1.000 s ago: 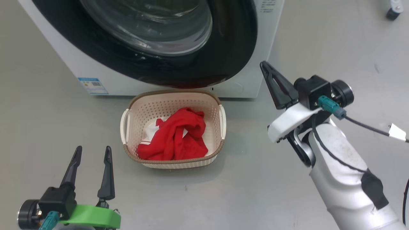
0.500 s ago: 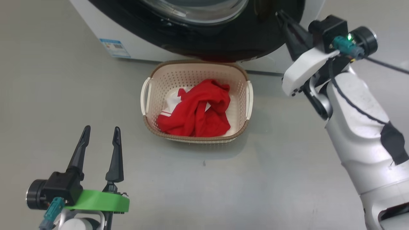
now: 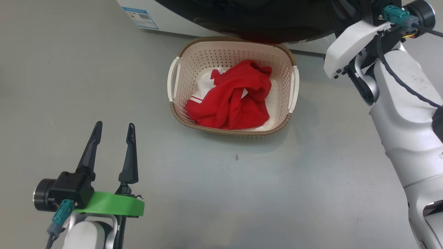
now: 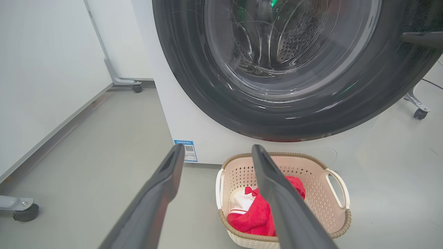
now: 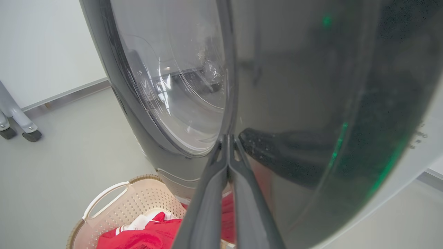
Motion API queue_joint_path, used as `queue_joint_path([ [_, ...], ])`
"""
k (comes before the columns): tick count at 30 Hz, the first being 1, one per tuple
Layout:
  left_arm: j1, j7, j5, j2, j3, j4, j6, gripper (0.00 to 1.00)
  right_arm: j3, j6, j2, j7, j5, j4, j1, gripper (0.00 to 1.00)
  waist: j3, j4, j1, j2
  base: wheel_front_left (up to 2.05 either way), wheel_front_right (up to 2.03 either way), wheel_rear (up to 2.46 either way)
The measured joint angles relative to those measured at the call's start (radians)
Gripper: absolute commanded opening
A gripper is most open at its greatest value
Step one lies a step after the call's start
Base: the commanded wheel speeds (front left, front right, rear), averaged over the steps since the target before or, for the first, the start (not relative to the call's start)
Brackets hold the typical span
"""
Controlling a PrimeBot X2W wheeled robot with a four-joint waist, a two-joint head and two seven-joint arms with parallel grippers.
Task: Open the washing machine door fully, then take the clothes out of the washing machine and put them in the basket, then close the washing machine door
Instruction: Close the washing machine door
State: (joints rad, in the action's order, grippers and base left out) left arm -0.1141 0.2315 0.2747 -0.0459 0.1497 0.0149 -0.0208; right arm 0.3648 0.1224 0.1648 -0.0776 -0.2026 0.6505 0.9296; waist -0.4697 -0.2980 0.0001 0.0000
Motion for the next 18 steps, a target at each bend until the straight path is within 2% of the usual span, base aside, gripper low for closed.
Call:
queue_joint_path([
  [7, -0.024, 0.009, 0.007, 0.003, 0.014, 0.011, 0.005, 1.0, -0.009, 0.009, 0.021, -0.009, -0.01, 0.035, 0.061, 0.0, -0.027, -0.018, 0.0, 0.0, 0.0, 0.0, 0.0],
  [18, -0.071, 0.017, 0.015, 0.008, 0.04, 0.034, 0.017, 1.0, -0.056, 0.008, 0.09, -0.04, -0.01, 0.081, 0.166, 0.0, -0.068, -0.043, 0.0, 0.0, 0.0, 0.0, 0.0],
])
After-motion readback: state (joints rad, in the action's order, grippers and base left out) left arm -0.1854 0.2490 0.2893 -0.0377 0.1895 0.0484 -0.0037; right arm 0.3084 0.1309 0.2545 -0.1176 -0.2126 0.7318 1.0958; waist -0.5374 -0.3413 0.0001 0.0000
